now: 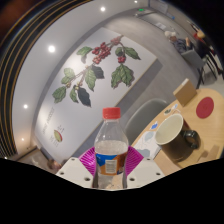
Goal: Pour water
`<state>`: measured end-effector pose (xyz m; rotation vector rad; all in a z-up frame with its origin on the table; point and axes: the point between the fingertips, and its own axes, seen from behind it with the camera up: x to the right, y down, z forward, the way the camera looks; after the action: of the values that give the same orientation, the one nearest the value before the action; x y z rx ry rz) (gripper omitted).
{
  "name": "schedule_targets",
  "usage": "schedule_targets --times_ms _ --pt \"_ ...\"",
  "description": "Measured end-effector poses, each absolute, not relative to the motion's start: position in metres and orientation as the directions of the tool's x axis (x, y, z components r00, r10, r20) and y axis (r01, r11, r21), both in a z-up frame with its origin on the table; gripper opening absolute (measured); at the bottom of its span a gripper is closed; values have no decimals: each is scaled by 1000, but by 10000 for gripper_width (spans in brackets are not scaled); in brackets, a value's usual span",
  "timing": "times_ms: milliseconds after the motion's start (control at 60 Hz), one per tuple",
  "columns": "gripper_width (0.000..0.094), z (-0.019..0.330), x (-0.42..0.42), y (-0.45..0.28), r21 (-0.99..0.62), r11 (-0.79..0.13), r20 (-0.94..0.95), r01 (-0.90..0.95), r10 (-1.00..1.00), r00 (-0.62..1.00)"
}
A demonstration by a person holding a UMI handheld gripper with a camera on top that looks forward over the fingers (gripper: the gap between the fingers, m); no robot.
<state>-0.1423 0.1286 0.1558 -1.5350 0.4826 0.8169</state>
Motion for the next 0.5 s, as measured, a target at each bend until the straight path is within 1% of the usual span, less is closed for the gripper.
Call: schedule_targets --times_ms 50,100,133,150,183,200,250,300,333,367,383,433,483,500 --pt "329 159 -144 127 -490 -211 -870 -846 171 462" --pt "329 160 -142 123 -330 -254 -941 -909 159 298" --pt "329 160 -141 121 -250 -267 -965 -931 146 217" --pt "330 162 -154 122 -213 -259 -974 -942 130 184" --pt "332 169 -154 117 -162 -248 -984 -955 113 137" --pt "335 164 -142 112 -131 -258 -987 -957 121 103" --pt "341 166 -138 109 -59 -252 -993 -966 116 30" --pt "342 167 -138 109 49 -278 -992 -959 98 -80" --pt "343 186 -151 112 138 -283 -983 -949 77 -166" --pt "363 188 -153 111 219 -300 -967 -928 62 -248" --pt "367 176 -140 103 259 -323 -955 -910 53 -291" --pt "371 168 -140 103 336 -318 -933 -886 14 -359" --pt "376 163 -136 106 381 -314 -918 -870 -12 -397" --pt "376 164 -138 96 397 -315 -911 -862 -23 -412"
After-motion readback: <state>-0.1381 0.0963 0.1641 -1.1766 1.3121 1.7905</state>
